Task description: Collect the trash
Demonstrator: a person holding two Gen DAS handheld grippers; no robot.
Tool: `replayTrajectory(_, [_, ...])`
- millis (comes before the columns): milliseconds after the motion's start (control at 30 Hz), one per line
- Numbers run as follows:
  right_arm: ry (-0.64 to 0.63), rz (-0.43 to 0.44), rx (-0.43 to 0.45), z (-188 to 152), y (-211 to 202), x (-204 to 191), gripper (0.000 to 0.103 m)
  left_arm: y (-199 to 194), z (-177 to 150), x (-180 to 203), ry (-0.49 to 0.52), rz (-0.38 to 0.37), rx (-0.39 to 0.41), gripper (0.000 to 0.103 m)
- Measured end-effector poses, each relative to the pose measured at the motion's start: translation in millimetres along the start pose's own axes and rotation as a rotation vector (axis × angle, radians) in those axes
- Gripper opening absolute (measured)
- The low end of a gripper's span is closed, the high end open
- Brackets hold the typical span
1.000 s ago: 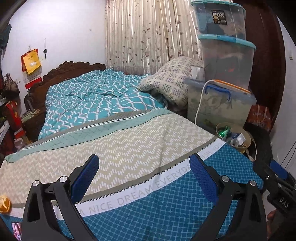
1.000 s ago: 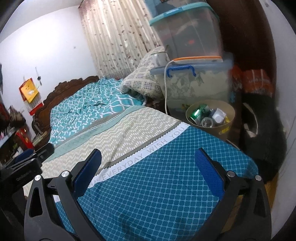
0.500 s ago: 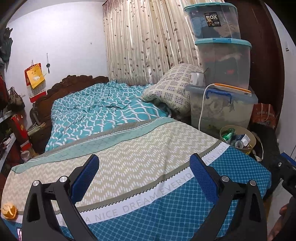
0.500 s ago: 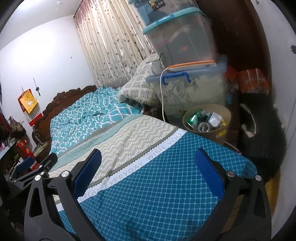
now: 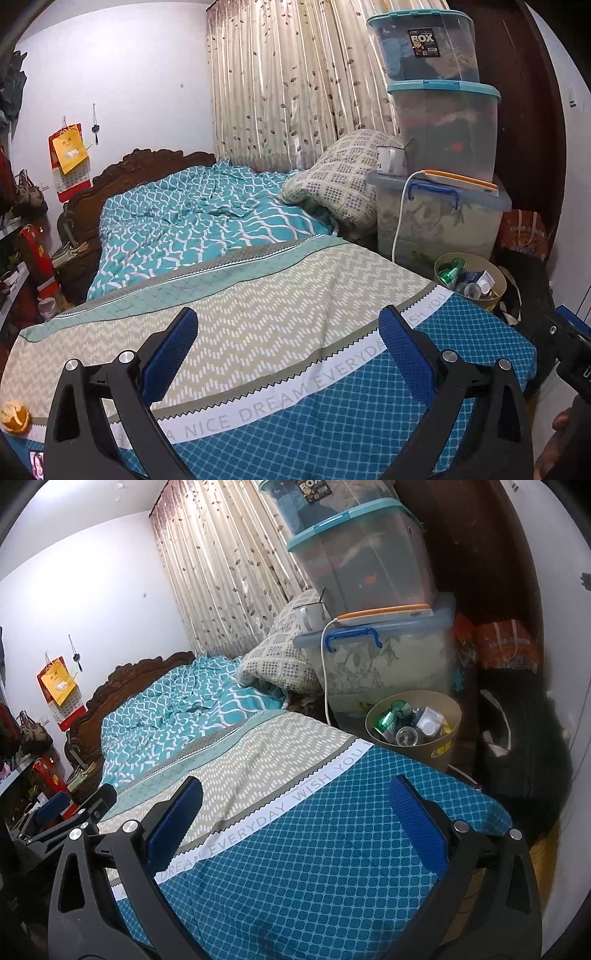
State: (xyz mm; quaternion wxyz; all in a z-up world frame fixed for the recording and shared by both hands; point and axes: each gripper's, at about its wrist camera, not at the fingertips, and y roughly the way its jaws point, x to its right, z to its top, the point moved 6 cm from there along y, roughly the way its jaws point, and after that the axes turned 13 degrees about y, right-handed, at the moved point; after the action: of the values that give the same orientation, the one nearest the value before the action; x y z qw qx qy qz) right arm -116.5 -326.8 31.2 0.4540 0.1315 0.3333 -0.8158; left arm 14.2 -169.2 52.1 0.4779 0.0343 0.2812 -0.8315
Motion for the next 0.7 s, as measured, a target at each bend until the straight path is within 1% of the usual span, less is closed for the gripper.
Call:
replayTrajectory(267, [-0.003,0.002,0.003,-0.4,-0.9,-0.5,0.1,-2.3,1.5,-0.8,-0.013,0.006,0.015,0.094])
replayTrajectory(433, [-0.003,0.001,0.0,-1.1,-0.8,-0.9,0.1,-2.2,1.2,-0.4,-0.01,0.022,0.017,0.094])
replayTrajectory(700, [-0.003,0.001,0.0,-1.0,-0.8,-0.9,0.1,-0.2,-1.0,-2.0,-0.018,0.019,0.002,0.094])
